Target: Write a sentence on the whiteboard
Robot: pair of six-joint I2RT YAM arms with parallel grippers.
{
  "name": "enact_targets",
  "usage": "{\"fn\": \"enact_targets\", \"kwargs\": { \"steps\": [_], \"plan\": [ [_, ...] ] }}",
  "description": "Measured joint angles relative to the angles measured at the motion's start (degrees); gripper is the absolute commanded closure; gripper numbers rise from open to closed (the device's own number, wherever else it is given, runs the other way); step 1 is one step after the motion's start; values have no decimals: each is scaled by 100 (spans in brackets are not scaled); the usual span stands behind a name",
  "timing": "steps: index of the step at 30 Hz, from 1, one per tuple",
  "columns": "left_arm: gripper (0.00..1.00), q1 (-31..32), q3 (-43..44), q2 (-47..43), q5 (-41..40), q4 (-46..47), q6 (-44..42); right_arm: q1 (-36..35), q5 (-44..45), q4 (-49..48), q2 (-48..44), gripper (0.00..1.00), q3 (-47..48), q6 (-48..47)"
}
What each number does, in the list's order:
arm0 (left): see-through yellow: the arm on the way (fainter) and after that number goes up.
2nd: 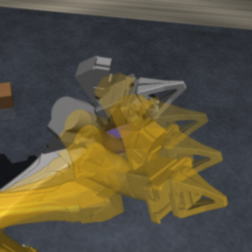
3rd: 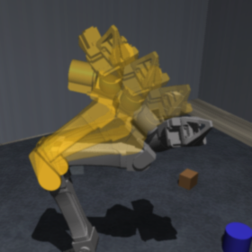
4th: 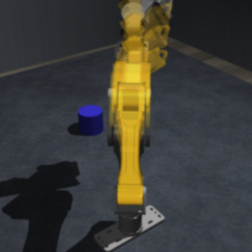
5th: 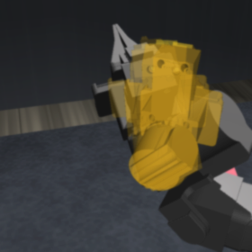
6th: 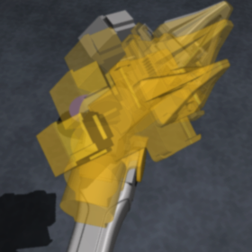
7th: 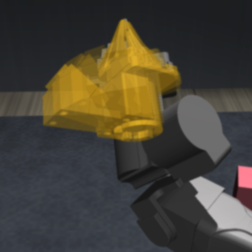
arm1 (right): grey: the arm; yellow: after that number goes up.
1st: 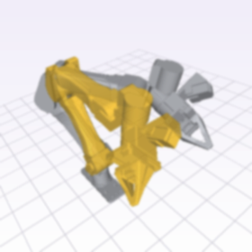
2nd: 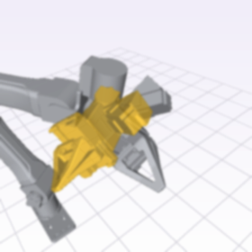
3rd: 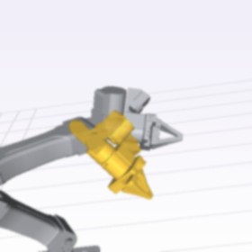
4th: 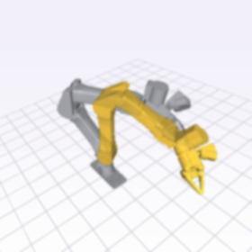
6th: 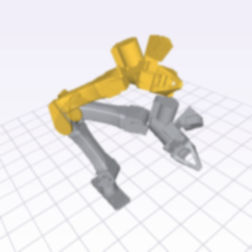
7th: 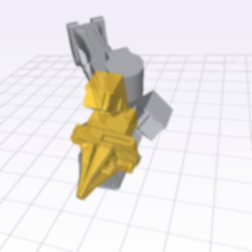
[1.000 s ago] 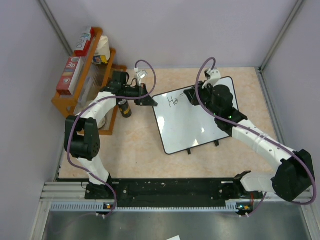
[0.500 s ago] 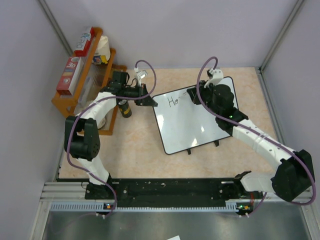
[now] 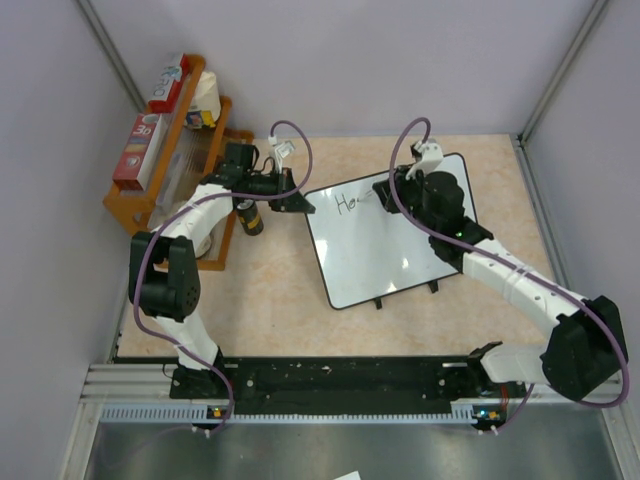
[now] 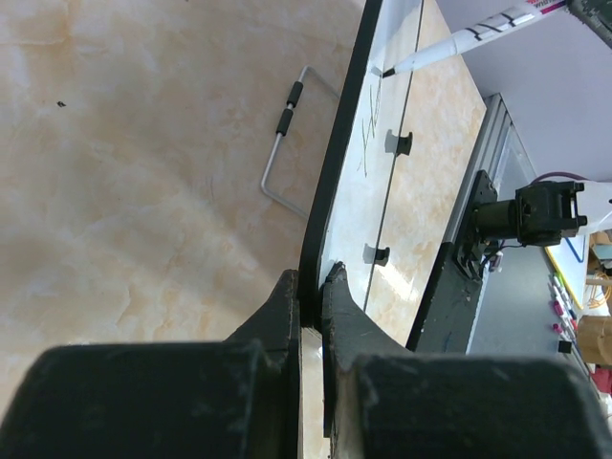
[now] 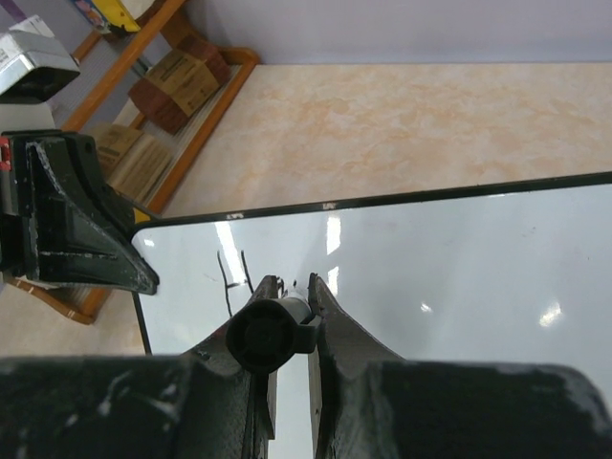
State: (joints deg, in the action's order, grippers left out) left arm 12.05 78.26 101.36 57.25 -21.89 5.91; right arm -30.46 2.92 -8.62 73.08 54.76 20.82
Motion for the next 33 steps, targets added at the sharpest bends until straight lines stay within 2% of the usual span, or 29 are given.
{"fn": "enact_targets", "kwargs": {
  "steps": [22,33],
  "plan": [
    [100,0,-7,0,-76,-39,2,-2,-302,-238,-437,100,-791,26],
    [100,4,-7,0,-63,-39,0,0,-315,26,-472,100,-643,26]
  ]
}}
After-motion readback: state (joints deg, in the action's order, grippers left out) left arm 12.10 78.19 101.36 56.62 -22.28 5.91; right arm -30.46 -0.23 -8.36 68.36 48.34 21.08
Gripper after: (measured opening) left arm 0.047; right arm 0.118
